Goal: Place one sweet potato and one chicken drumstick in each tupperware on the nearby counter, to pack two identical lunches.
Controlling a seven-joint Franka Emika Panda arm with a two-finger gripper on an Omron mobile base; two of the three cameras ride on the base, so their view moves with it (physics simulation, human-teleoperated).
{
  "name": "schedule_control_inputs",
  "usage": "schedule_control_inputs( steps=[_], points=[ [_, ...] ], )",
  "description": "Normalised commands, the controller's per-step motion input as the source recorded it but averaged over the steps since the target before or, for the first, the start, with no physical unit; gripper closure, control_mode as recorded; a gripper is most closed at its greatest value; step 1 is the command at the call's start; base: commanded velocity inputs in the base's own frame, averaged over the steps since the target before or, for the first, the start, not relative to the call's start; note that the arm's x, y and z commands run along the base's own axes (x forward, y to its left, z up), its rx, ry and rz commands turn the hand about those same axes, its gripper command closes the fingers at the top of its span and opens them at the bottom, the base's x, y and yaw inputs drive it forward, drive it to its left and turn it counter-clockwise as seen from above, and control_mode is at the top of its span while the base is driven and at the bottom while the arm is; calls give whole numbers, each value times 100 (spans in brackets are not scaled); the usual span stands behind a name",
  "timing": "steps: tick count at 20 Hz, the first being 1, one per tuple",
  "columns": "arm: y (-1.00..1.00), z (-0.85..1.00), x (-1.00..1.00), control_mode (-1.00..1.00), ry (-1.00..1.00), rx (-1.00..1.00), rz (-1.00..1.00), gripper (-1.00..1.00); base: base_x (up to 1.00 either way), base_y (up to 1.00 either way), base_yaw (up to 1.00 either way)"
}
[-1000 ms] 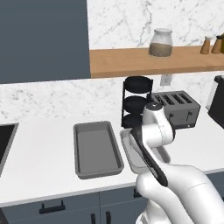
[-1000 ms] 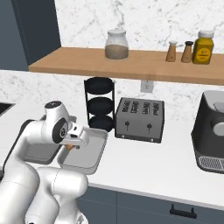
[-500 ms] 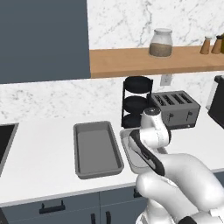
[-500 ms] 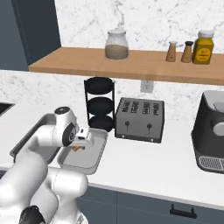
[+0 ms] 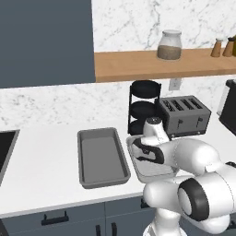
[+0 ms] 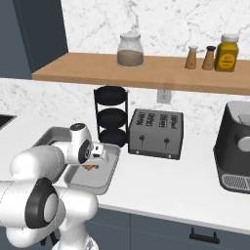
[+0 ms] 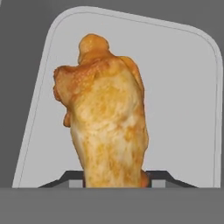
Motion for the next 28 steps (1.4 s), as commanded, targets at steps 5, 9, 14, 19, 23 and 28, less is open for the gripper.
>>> schedule_control_inputs(
  steps=[5,9,14,19,23,28],
  points=[
    [0,-25,0,-100,-1,0,2,-100,0,0,0],
    [-1,47,-45,-100,-15,0,0,-100,0,0,0],
    [0,88,-95,-100,-22,0,0,-100,0,0,0],
    [-7,50,-100,-100,-35,0,0,-100,0,0,0],
    [-4,36,-100,-100,-43,0,0,-100,0,0,0],
    [0,10,-80,100,-35,0,0,-100,-20,-1,0]
  ],
)
